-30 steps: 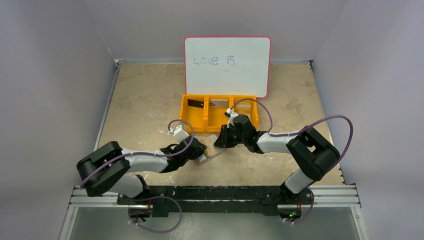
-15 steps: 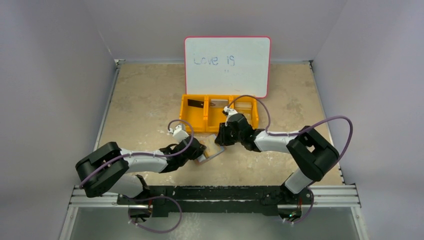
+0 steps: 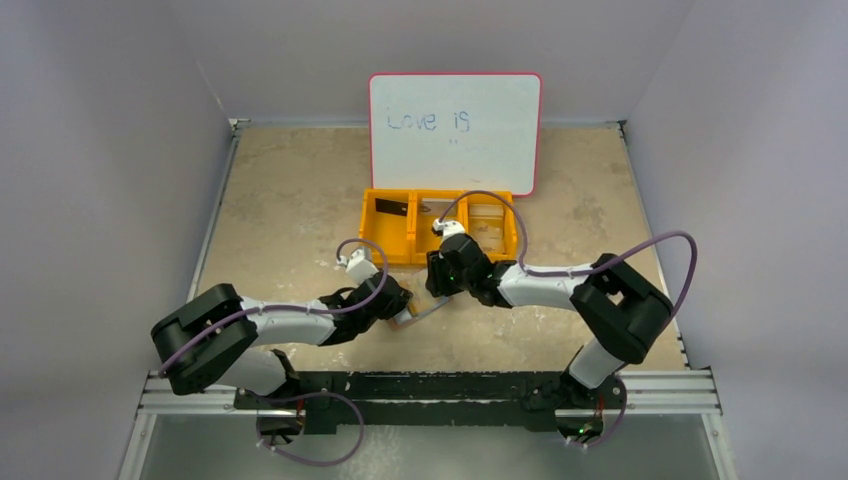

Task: Take the credit cards out of the card holder

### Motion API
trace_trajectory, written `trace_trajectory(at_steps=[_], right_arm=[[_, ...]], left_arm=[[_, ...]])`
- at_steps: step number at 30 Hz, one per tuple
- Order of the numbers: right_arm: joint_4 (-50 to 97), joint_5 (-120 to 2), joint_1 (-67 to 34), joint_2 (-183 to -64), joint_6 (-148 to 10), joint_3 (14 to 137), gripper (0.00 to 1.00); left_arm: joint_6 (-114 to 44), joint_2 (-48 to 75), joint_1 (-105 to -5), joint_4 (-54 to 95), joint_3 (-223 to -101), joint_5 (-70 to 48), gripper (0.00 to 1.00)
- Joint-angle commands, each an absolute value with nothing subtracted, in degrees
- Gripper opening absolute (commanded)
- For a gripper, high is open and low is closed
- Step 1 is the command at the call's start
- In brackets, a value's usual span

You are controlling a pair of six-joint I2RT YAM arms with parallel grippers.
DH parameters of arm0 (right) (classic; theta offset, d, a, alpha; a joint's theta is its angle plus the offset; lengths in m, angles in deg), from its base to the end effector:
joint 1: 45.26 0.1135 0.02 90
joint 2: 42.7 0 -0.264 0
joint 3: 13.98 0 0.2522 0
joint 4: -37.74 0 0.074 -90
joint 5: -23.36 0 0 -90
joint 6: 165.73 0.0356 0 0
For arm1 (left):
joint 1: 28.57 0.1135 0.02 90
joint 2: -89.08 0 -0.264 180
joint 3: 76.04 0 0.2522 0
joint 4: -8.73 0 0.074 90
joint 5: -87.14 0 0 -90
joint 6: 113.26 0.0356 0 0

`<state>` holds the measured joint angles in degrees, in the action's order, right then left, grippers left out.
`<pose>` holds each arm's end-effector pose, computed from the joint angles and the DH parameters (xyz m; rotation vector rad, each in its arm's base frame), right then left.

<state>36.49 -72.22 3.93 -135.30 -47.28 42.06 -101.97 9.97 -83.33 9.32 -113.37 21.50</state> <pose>0.2124 0.2407 0.1599 -0.3603 2.2740 0.6193 0.1486 -0.1850 0.1330 -0.7022 2.2383 -0.7478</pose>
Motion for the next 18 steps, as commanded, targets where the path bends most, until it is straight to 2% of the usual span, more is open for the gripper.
trace_trajectory(at_steps=[1,6,13,18], right_arm=[[30.7,-71.6,4.2,-134.9,-44.8,41.4,0.41],[31.3,-70.9,5.0,-138.6,-50.3,43.3,0.42],[24.8,-80.3,6.5,-144.5,-45.8,46.6,0.38],[22.6,-83.7,7.5,-146.7,-43.9,47.6,0.38]], left_arm=[[-99.5,9.1,-83.1,13.6,-113.4,22.2,0.00],[-99.3,9.0,-83.1,13.3,-113.7,22.1,0.00],[-99.2,9.4,-83.1,13.6,-113.7,22.2,0.00],[-98.8,11.2,-83.1,16.4,-113.5,23.6,0.00]])
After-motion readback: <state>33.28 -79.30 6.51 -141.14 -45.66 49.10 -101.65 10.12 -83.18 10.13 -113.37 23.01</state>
